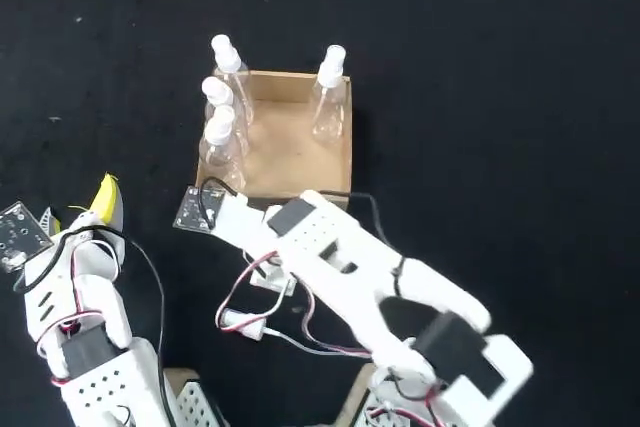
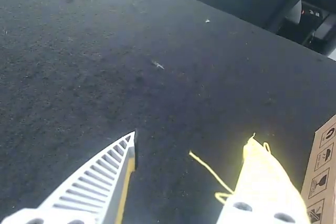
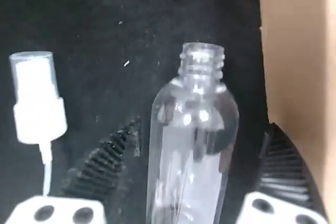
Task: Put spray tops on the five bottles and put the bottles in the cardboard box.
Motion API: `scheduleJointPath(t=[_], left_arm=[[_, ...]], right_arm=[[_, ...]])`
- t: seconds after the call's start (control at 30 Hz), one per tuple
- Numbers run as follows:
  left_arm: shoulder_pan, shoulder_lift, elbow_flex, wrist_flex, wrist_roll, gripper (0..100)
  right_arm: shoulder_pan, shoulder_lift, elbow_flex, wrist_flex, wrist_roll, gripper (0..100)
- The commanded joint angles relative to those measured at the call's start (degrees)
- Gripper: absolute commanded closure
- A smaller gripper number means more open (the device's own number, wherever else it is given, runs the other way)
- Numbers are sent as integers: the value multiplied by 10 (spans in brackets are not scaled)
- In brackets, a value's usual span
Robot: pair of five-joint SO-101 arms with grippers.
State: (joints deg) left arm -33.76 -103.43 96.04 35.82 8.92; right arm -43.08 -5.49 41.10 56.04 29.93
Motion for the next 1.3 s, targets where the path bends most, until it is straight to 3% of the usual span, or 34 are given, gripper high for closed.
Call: scheduleJointPath(t=[0.0, 0.1, 0.27, 0.33, 0.53, 0.7, 0.87, 1.13, 1.27], left_arm=[[-4, -4, 13, -11, 4, 795], [-4, -4, 13, -11, 4, 795], [-4, -4, 13, -11, 4, 795], [-4, -4, 13, -11, 4, 795], [-4, -4, 13, -11, 4, 795], [-4, -4, 13, -11, 4, 795], [-4, -4, 13, -6, 4, 793], [-3, 2, -88, 111, -53, 794], [22, 18, -141, 163, -123, 794]], right_arm=[[3, 18, -32, -27, -7, 681], [0, 30, -30, -25, -7, 720], [11, 22, -28, -23, -8, 994], [21, 2, -31, 1, -25, 961], [62, -160, -37, 92, -34, 985], [179, -320, -37, 168, -34, 985], [355, -429, -22, 207, -34, 981], [539, -455, 72, 114, -34, 980], [596, -455, 109, 73, -34, 980]])
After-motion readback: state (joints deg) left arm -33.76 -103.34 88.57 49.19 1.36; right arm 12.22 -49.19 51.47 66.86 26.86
